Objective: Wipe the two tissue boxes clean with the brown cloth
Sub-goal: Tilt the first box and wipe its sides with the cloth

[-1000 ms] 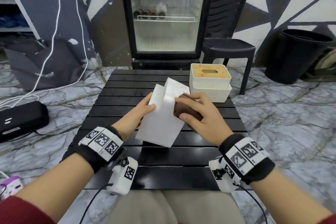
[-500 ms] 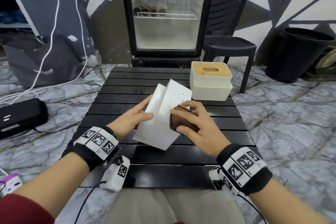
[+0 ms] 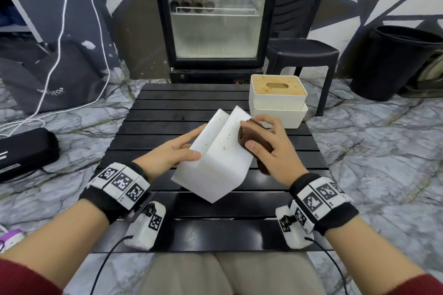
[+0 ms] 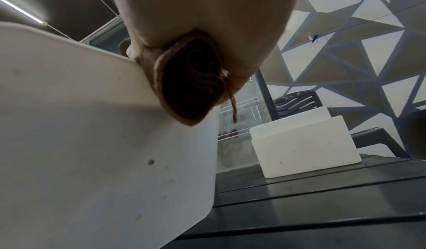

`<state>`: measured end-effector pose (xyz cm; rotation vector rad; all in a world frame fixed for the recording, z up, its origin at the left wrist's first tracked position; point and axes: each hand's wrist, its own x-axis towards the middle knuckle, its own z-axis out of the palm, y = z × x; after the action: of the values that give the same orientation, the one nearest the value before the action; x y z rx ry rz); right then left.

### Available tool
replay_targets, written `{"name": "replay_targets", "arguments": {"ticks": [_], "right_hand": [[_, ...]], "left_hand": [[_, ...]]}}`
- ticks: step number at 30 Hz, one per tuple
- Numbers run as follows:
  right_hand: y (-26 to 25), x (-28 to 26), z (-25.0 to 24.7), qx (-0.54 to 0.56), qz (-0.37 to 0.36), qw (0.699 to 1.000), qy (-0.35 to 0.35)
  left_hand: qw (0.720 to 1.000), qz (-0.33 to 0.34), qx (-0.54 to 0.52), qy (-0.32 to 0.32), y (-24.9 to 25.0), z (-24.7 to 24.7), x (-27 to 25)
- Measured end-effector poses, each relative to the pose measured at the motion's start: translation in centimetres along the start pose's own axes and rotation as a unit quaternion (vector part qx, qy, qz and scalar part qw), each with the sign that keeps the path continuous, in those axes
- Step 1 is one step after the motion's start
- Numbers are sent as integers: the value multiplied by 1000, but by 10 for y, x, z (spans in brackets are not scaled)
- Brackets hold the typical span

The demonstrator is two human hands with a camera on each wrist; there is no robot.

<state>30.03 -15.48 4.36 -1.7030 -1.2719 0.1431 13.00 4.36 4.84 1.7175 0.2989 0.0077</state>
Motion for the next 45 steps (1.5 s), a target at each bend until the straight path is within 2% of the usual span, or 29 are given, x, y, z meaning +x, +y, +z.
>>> {"name": "replay_targets", "arguments": {"ticks": [22, 29, 32, 36, 40, 45], "right_hand": [[21, 31, -7, 72, 59, 995, 18], [23, 36, -13, 57, 108, 992, 20], [18, 37, -18, 9, 131, 991, 29], [-4, 29, -23, -52, 101, 992, 59], [-38, 6, -15, -40, 22, 999, 27], [-59, -16, 4, -84, -57, 995, -7]], "left_hand": [[999, 1, 15, -31, -2, -6, 1], [1000, 6, 11, -26, 2, -1, -1], [1000, 7, 16, -24, 6, 3, -2], [999, 7, 29, -18, 12, 7, -5], [999, 4, 43, -13, 15, 11, -7], [999, 10, 49, -2, 17, 15, -8]]}}
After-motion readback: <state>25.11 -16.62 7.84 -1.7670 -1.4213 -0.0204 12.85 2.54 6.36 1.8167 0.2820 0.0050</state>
